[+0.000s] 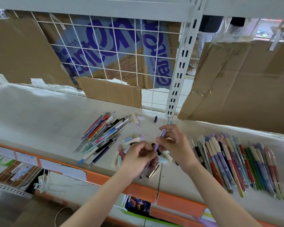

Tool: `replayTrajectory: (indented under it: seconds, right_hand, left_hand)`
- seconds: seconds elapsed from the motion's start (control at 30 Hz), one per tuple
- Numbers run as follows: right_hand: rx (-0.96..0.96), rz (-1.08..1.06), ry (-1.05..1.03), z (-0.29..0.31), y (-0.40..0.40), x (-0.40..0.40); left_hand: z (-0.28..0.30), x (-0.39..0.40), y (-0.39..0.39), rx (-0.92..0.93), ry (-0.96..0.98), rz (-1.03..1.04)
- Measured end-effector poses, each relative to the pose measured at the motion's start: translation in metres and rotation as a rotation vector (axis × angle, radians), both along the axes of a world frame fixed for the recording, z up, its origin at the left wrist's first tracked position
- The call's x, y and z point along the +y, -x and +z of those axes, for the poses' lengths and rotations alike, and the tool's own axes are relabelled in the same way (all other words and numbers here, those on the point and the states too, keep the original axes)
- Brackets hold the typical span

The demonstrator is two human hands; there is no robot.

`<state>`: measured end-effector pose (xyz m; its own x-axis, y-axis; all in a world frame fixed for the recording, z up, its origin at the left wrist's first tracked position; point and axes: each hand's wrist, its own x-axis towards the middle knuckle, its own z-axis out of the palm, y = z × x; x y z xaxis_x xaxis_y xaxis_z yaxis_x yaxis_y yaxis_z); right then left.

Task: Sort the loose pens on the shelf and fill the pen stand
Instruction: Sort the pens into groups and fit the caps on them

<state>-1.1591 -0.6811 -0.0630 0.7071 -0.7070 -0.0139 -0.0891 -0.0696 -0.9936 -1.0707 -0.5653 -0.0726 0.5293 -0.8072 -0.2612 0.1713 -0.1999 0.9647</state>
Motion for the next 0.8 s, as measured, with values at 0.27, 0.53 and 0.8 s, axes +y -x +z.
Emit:
replayTrajectory:
  seconds: [0.27, 0.53, 0.8]
  right_hand:
    - [0.254, -0.092, 0.381, -0.008, 0.018, -0.027]
    - [0.809, 0.135, 0.739, -0.025, 0.037, -0.053]
    - [0.917, 0.121, 0.858, -0.007, 0.005, -0.033]
  left_hand:
    - [-0.015, 0.0, -0.016, -0.748, -0.064, -0.049]
    - [-0.036, 0.014, -0.09, -0.995, -0.269, 0.215]
    - [-0.043, 0.026, -0.12, -1.191, -0.407, 0.292]
